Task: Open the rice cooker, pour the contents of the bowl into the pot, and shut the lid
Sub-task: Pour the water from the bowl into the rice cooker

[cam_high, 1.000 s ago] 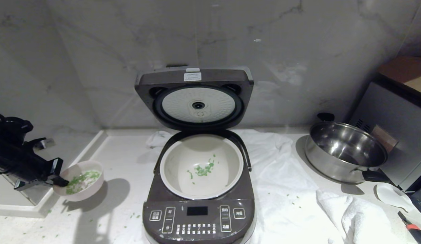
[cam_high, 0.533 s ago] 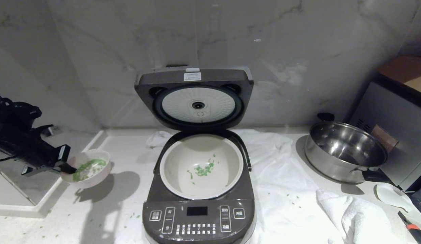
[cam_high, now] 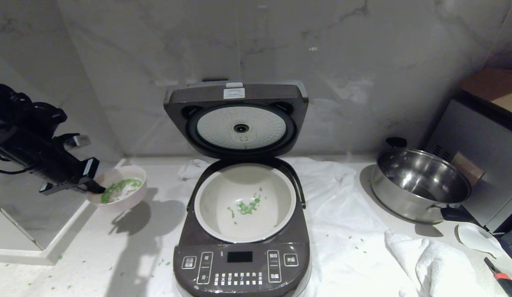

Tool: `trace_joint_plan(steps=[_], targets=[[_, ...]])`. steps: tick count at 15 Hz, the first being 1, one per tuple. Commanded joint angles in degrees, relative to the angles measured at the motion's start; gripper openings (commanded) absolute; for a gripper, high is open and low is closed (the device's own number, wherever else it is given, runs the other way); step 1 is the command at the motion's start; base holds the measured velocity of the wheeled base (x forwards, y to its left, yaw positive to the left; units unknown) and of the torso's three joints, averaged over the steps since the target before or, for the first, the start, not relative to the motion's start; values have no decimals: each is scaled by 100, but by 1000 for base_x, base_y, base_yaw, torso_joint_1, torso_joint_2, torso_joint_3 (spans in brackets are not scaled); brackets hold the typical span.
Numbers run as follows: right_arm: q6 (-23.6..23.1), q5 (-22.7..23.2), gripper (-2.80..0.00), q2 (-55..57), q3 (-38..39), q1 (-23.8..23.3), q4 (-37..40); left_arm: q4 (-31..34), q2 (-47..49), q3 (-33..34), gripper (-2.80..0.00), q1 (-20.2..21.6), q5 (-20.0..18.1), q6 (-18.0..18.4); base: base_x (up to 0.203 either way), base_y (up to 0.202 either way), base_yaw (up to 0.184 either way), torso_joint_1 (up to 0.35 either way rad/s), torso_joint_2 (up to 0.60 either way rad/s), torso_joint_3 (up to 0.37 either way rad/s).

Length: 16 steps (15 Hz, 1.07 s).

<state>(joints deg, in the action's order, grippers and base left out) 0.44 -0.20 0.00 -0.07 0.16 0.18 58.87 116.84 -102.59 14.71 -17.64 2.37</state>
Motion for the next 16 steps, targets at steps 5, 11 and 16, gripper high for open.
trace_joint_plan(steps=[5, 11, 16], targets=[[0, 11, -280, 0, -1, 2, -1, 495, 194, -910, -280, -687, 19, -436, 0, 0, 0, 0, 0, 0], [0, 9, -280, 0, 0, 2, -1, 542, 97, -912, -280, -1352, 15, -644, 0, 0, 0, 0, 0, 0], [0, 2, -280, 0, -1, 2, -1, 737, 67, -878, -280, -1908, -2, -878, 0, 0, 0, 0, 0, 0]])
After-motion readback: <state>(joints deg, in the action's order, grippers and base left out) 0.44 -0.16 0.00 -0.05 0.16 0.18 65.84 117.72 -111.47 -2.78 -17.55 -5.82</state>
